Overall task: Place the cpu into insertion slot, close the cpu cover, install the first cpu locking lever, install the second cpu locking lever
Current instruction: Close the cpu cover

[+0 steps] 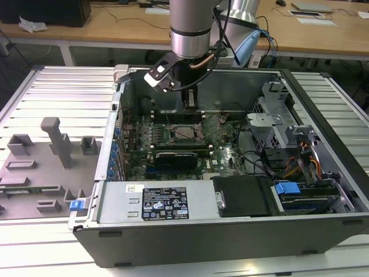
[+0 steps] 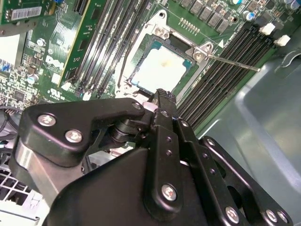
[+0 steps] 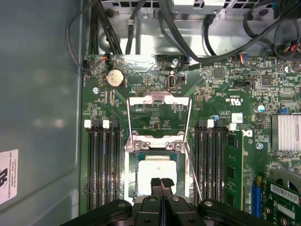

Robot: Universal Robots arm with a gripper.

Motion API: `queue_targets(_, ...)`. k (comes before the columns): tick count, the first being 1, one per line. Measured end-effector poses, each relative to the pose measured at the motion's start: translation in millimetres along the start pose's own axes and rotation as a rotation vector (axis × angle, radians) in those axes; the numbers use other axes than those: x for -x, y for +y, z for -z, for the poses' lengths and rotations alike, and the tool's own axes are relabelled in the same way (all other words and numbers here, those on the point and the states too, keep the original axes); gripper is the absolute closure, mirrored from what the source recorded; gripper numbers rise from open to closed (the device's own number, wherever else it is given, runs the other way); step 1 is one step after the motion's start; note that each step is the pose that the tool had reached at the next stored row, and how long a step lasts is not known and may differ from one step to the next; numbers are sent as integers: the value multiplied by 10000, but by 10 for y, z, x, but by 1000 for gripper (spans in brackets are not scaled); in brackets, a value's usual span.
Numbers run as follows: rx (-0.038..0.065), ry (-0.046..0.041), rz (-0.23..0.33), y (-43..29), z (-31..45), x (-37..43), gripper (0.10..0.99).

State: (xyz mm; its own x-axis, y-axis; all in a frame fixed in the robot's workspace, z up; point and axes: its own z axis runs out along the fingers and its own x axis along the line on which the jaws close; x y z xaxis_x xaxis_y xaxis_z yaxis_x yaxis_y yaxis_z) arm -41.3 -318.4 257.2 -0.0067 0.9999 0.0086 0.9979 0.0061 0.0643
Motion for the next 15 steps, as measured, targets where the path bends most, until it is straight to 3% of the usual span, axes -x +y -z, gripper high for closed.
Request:
queue_targets(5, 1, 2, 0, 131, -9, 1, 980)
queue_targets(15, 1, 2, 0, 320, -22, 2, 980)
